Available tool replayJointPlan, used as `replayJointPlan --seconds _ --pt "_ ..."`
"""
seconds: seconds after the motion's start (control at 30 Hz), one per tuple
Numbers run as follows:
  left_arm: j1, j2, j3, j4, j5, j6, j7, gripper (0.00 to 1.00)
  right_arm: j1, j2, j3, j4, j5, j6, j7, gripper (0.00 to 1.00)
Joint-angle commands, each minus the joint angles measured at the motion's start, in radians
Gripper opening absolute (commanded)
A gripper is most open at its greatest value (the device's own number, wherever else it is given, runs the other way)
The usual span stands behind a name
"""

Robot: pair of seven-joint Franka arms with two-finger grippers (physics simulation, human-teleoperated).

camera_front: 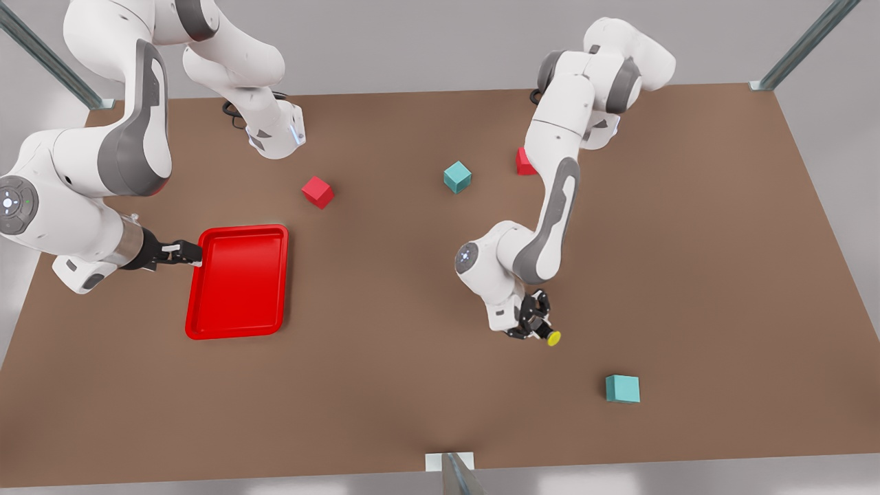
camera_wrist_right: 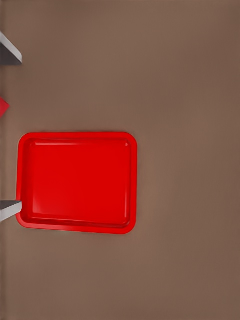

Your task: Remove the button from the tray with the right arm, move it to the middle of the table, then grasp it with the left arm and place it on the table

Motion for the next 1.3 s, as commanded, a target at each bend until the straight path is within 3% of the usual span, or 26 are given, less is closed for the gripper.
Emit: replayJointPlan --seconds 0.0,0.4,0.77,0.8,0.9,0.97,1.13,1.2,1.27 --pt "-0.06 0.053 0.052 0.004 0.021 -0.027 -0.788 0.43 0.0 -0.001 0.0 0.0 0.001 -0.004 -0.001 1.0" --pt "-0.169 0.173 0.061 0.011 0.167 -0.063 -0.785 0.43 0.0 -0.001 0.0 -0.001 0.002 -0.006 0.0 1.0" --pt "-0.198 0.199 0.061 0.011 0.207 -0.102 -0.759 0.43 0.0 0.0 0.0 -0.001 0.001 -0.001 0.0 1.0" --pt "-0.198 0.2 0.061 0.011 0.207 -0.102 -0.759 0.43 -0.009 0.02 -0.001 0.008 -0.009 0.017 0.0 1.0" --pt "-0.207 0.2 0.061 0.011 0.205 -0.102 -0.759 0.44 -0.021 0.111 -0.015 0.027 -0.015 0.311 0.014 1.0" --pt "-0.209 0.206 0.061 0.011 0.205 -0.102 -0.759 0.44 -0.049 0.132 -0.018 0.025 -0.012 0.364 0.013 1.0" --pt "-0.218 0.208 0.06 0.011 0.205 -0.103 -0.759 0.45 -0.043 0.112 -0.015 0.025 -0.013 0.342 0.008 1.0" --pt "-0.226 0.208 0.06 0.011 0.203 -0.103 -0.759 0.46 -0.029 0.068 -0.006 0.025 -0.013 0.252 0.011 1.0" --pt "-0.232 0.208 0.06 0.011 0.203 -0.103 -0.759 0.53 -0.026 0.03 0.019 -0.004 -0.015 0.195 0.036 1.0"
